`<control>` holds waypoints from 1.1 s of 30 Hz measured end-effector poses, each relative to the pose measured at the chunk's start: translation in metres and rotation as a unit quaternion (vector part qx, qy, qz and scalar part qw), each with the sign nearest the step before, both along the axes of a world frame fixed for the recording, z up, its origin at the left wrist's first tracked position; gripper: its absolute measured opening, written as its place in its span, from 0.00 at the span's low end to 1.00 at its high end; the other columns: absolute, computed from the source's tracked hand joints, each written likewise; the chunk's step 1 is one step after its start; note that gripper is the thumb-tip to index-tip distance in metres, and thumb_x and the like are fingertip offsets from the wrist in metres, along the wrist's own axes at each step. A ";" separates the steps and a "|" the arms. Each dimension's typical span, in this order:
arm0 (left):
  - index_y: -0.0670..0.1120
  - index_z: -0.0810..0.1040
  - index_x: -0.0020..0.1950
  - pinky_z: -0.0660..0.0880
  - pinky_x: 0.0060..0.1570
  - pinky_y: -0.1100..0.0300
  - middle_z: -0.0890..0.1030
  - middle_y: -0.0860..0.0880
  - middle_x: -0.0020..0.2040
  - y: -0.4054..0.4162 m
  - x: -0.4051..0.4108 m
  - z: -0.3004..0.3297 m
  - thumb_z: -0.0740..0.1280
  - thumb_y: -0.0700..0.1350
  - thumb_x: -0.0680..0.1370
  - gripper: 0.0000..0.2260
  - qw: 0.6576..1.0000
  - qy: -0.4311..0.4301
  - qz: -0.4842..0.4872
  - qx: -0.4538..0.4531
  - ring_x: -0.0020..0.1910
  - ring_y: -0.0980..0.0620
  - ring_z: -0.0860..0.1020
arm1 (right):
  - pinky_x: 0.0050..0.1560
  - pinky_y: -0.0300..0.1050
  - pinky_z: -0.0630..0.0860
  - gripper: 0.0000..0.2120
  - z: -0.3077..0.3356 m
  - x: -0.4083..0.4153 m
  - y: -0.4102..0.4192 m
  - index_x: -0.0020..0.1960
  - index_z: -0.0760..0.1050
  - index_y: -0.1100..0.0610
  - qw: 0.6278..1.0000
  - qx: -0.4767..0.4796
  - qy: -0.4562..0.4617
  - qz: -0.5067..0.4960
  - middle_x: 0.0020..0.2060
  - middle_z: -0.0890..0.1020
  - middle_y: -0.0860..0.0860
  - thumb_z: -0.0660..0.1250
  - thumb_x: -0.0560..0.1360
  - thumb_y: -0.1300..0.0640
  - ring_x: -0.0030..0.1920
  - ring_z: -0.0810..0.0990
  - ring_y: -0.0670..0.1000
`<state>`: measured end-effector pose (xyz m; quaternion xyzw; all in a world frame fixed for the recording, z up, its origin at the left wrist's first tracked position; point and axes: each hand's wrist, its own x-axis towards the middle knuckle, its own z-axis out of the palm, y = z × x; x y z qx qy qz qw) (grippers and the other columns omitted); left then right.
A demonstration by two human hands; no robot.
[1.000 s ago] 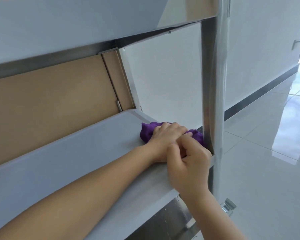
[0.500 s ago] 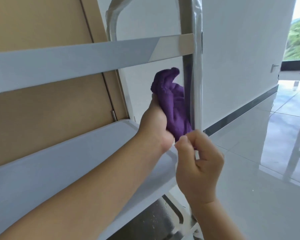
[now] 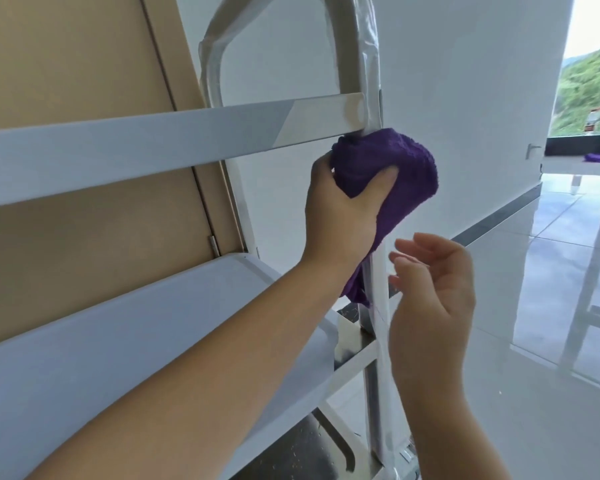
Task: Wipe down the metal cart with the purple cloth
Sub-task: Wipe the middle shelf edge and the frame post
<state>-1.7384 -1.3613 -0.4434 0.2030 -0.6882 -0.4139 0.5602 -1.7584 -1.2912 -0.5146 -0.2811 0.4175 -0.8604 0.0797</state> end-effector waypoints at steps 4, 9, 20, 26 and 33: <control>0.51 0.71 0.53 0.78 0.51 0.58 0.80 0.53 0.50 -0.004 -0.014 0.007 0.77 0.46 0.67 0.20 0.999 0.022 0.015 0.027 0.48 0.57 0.80 | 0.49 0.46 0.74 0.09 -0.004 -0.009 0.003 0.45 0.72 0.48 0.999 0.004 -0.019 -0.026 0.40 0.79 0.45 0.59 0.66 0.58 0.46 0.79 0.51; 0.46 0.75 0.51 0.78 0.48 0.53 0.80 0.54 0.43 -0.010 -0.022 0.002 0.75 0.45 0.68 0.16 0.999 0.009 0.036 0.005 0.43 0.53 0.80 | 0.45 0.40 0.73 0.09 -0.005 -0.015 0.000 0.43 0.73 0.48 0.999 -0.002 -0.021 -0.038 0.38 0.79 0.42 0.60 0.66 0.58 0.44 0.78 0.47; 0.47 0.72 0.56 0.77 0.40 0.66 0.79 0.55 0.44 -0.004 -0.019 -0.038 0.72 0.43 0.72 0.16 0.999 -0.030 0.021 0.018 0.42 0.56 0.79 | 0.52 0.30 0.70 0.18 -0.018 -0.018 -0.015 0.58 0.74 0.54 0.999 0.036 -0.007 0.001 0.55 0.77 0.49 0.55 0.71 0.51 0.56 0.75 0.43; 0.49 0.69 0.54 0.78 0.44 0.62 0.79 0.55 0.43 0.000 -0.015 -0.068 0.71 0.44 0.72 0.15 0.996 -0.071 0.026 0.047 0.41 0.58 0.80 | 0.59 0.36 0.68 0.22 -0.032 -0.020 -0.016 0.59 0.73 0.56 0.996 0.088 -0.011 -0.022 0.56 0.75 0.49 0.53 0.72 0.48 0.59 0.73 0.43; 0.51 0.64 0.54 0.78 0.47 0.52 0.78 0.55 0.44 0.005 -0.009 -0.080 0.71 0.48 0.72 0.18 0.980 -0.185 0.062 0.044 0.44 0.53 0.79 | 0.38 0.24 0.69 0.09 -0.034 -0.024 -0.015 0.53 0.74 0.54 0.991 0.072 -0.109 0.027 0.46 0.78 0.45 0.58 0.78 0.55 0.42 0.76 0.35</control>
